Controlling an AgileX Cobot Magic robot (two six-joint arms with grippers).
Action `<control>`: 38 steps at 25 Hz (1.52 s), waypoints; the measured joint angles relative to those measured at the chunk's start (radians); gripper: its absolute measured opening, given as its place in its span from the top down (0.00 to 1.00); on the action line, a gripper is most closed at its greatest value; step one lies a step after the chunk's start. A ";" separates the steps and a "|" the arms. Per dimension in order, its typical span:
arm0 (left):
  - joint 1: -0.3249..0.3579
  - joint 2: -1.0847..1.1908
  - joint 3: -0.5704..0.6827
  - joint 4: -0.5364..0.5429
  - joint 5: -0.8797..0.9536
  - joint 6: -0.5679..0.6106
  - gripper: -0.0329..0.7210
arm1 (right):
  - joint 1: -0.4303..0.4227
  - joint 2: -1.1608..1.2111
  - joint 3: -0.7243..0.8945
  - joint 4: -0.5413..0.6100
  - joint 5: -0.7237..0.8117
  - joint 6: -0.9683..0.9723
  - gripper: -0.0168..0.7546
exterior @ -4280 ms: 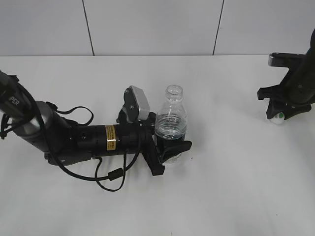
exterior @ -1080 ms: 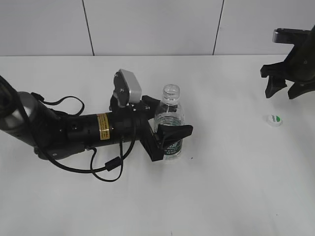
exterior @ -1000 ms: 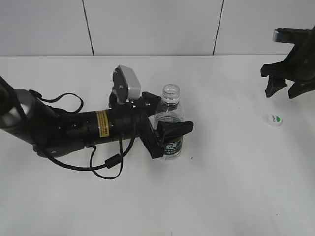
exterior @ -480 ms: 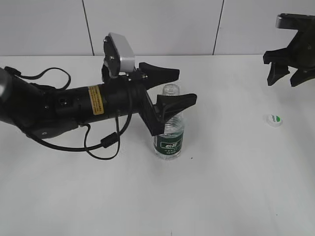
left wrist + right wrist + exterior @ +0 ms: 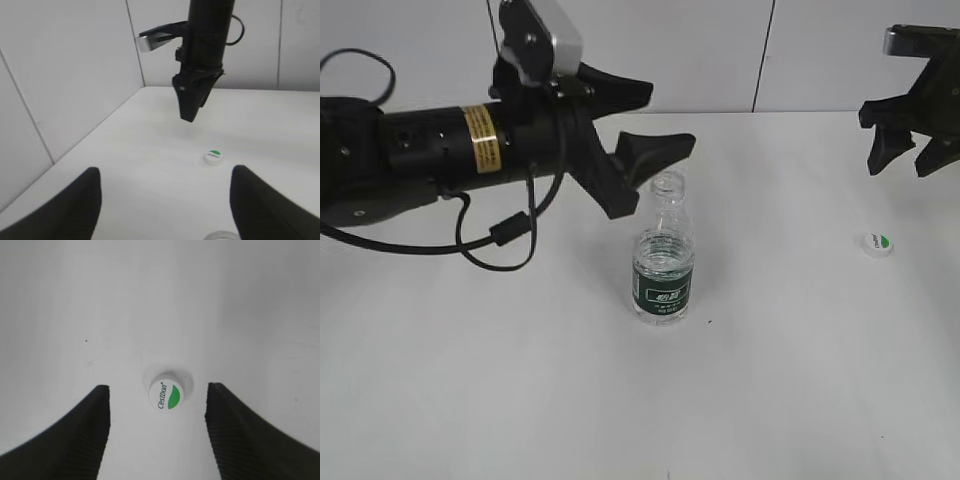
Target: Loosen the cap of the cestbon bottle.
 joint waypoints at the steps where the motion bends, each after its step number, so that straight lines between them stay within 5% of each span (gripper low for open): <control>1: 0.007 -0.022 0.000 -0.001 0.025 0.000 0.31 | 0.000 -0.002 0.000 0.000 0.005 0.000 0.38; 6: 0.043 -0.127 0.000 -0.040 0.120 -0.001 0.31 | 0.000 -0.012 -0.001 0.000 0.023 0.000 0.38; 18: 0.231 -0.240 -0.042 -0.083 0.795 0.054 0.32 | 0.000 -0.082 -0.002 0.000 0.155 0.001 0.38; 27: 0.232 -0.240 -0.217 -0.485 1.377 0.059 0.34 | 0.000 -0.095 -0.004 0.000 0.264 0.001 0.38; 33: 0.232 -0.240 -0.292 -0.774 1.592 0.256 0.39 | 0.000 -0.118 -0.004 -0.027 0.314 0.001 0.38; 38: 0.231 -0.237 -0.361 -0.851 1.727 0.348 0.39 | 0.000 -0.135 -0.007 -0.039 0.320 -0.006 0.38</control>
